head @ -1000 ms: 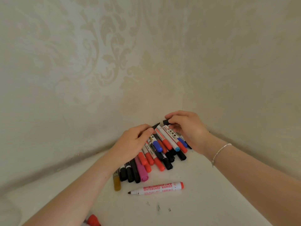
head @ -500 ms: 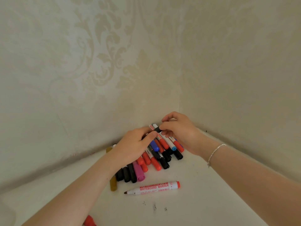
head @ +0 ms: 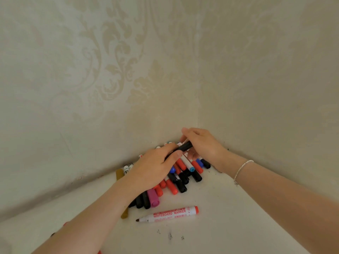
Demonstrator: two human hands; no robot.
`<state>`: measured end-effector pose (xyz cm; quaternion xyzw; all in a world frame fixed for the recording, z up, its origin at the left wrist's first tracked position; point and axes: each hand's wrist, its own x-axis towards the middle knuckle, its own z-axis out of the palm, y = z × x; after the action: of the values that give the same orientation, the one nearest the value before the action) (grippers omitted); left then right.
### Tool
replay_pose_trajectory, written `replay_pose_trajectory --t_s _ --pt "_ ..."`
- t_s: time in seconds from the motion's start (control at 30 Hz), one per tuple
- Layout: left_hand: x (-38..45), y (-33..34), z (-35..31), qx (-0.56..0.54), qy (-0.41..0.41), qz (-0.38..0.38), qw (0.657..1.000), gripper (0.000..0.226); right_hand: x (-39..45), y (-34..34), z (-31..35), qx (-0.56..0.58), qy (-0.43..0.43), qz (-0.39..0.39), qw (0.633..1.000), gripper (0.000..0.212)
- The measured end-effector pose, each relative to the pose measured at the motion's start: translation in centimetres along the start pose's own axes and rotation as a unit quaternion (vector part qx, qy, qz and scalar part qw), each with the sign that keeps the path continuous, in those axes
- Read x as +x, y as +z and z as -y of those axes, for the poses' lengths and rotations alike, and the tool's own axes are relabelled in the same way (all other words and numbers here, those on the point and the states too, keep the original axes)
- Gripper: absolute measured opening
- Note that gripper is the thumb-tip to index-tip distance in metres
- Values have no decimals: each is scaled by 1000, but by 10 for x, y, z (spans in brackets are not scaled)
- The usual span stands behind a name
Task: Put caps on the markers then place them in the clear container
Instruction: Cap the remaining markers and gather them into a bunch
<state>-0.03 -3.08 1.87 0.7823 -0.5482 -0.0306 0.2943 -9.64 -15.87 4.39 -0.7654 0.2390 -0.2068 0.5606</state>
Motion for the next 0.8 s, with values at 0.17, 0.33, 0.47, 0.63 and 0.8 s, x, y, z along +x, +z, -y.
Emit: replay_pose_trajectory --t_s 0.17,0.33,0.47,0.63,0.8 --pt "5 1 -14 36 36 -28 998 25 0 -1 -1 -8 0 -66 998 35" --pt "15 1 -22 39 63 -43 996 31 6 -9 5 -36 -22 -119 992 43" --pt "20 2 -25 37 88 -49 994 33 7 -13 5 -34 -22 -127 991 49" --pt "21 12 -19 35 112 -67 991 33 4 -18 3 -59 -34 -82 994 47" --pt "41 10 -10 75 123 -97 985 35 5 -40 13 31 38 83 995 21"
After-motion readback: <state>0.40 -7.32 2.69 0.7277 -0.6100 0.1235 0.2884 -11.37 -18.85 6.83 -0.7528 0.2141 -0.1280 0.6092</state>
